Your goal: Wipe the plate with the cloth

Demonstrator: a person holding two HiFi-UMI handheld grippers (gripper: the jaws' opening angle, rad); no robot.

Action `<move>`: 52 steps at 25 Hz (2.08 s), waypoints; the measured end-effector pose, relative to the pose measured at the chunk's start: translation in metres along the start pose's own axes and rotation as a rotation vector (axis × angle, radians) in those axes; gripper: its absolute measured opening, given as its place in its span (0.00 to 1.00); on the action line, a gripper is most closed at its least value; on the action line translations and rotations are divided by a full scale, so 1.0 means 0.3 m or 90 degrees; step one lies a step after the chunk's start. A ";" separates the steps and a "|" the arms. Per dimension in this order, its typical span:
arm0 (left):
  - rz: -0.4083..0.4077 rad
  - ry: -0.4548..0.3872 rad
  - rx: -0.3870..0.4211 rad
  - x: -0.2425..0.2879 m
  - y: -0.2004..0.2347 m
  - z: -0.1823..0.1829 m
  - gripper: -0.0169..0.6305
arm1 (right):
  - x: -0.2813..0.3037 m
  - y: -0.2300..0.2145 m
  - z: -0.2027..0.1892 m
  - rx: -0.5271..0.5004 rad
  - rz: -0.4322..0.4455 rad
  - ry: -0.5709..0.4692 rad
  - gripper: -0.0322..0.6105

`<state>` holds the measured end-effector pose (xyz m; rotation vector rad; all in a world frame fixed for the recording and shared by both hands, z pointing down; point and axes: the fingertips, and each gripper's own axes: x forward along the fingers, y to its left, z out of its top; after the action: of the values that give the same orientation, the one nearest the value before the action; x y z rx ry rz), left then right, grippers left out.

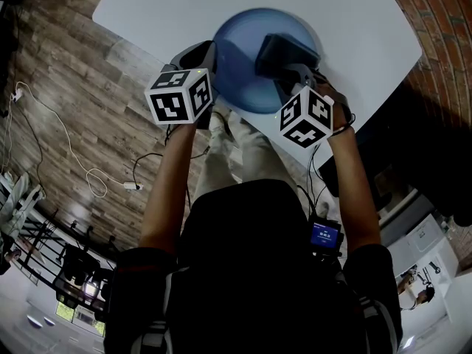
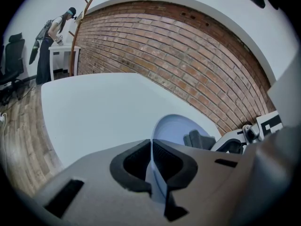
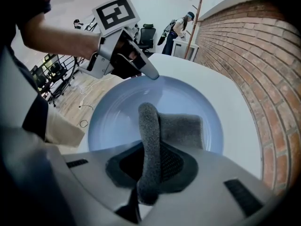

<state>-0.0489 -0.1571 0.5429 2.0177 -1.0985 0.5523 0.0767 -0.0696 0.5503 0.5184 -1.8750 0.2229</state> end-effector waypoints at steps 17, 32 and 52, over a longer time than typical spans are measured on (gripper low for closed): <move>0.002 -0.004 -0.008 -0.002 -0.005 -0.002 0.07 | -0.013 0.138 0.009 0.005 0.062 -0.002 0.13; -0.003 -0.003 -0.008 0.001 -0.001 -0.003 0.07 | 0.024 0.221 0.110 -0.022 0.102 -0.022 0.13; -0.010 -0.009 -0.021 -0.004 0.002 -0.004 0.07 | 0.089 0.125 0.271 0.014 0.083 -0.045 0.13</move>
<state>-0.0501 -0.1556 0.5431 2.0020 -1.0925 0.5095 -0.0167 -0.0750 0.5495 0.4235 -1.9789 0.3153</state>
